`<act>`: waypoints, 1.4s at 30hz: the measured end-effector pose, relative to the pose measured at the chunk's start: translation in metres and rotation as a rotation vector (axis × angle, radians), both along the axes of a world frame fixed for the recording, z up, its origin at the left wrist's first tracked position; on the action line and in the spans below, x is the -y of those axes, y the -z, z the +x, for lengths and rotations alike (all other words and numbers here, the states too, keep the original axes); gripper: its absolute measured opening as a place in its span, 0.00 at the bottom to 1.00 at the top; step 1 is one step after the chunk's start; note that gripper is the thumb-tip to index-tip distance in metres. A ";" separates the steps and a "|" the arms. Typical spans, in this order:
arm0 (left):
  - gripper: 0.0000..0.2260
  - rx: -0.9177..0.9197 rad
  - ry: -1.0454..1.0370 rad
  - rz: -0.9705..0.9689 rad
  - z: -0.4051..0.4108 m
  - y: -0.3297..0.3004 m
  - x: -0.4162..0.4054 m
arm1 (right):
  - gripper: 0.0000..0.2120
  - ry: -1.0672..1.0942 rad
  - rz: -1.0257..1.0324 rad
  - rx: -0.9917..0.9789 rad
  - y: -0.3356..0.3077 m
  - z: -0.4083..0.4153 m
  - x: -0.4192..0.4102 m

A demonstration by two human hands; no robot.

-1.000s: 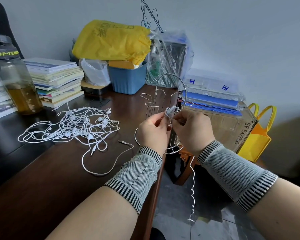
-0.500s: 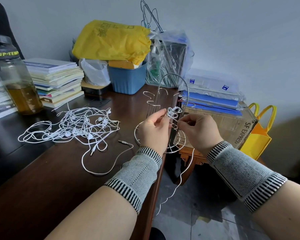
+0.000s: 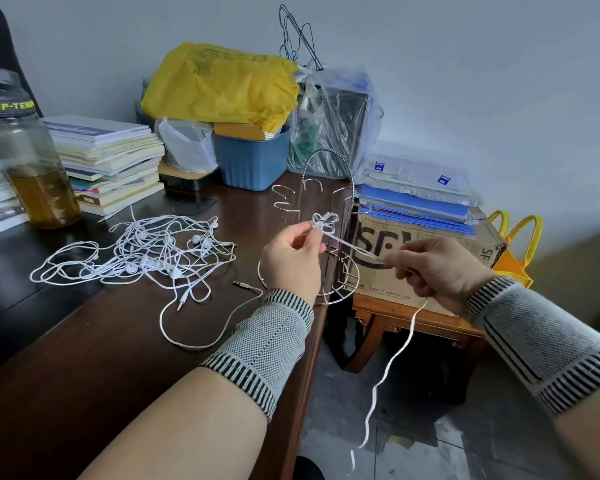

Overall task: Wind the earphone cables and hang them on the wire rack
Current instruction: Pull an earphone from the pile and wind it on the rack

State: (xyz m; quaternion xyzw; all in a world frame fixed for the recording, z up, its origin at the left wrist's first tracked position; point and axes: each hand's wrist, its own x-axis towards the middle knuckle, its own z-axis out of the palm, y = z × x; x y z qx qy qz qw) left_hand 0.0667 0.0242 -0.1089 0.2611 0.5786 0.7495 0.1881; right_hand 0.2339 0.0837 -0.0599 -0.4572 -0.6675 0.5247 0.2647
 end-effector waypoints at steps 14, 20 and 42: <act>0.07 0.079 0.050 0.045 -0.002 0.004 -0.005 | 0.09 0.028 1.218 0.783 -0.062 -0.067 0.025; 0.02 0.019 0.031 0.029 0.002 0.005 -0.005 | 0.11 -0.094 1.391 1.081 -0.071 -0.104 0.034; 0.07 0.010 0.009 -0.009 -0.005 0.008 -0.013 | 0.08 -0.128 1.244 0.697 -0.027 -0.084 0.042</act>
